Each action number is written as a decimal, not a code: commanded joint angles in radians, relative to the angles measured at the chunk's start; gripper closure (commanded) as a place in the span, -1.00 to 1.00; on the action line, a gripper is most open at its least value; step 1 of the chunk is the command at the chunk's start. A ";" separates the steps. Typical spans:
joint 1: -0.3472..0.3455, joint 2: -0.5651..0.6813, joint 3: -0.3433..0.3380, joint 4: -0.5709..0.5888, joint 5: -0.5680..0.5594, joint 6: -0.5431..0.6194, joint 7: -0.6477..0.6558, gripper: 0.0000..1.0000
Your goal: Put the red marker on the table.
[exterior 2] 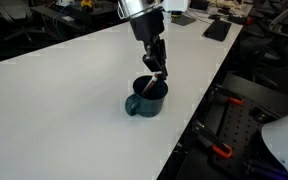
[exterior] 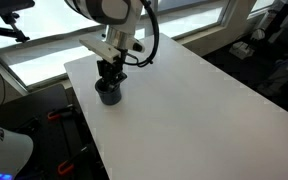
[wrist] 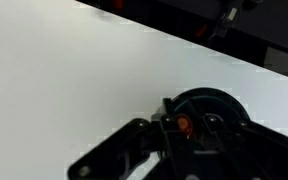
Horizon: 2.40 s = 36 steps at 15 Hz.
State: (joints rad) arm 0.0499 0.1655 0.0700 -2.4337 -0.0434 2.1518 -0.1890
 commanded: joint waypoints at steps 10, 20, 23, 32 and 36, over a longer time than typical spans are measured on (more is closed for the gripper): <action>0.014 -0.218 0.004 -0.084 0.035 -0.063 -0.012 0.90; -0.011 -0.476 -0.056 -0.166 0.054 -0.140 0.005 0.90; -0.045 -0.522 -0.098 -0.187 0.040 -0.139 0.019 0.90; -0.169 -0.424 -0.203 -0.175 -0.005 -0.076 0.040 0.90; -0.178 -0.302 -0.224 -0.137 0.018 -0.052 0.006 0.90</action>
State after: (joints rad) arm -0.1283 -0.2301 -0.1481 -2.6111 -0.0325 2.0782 -0.1860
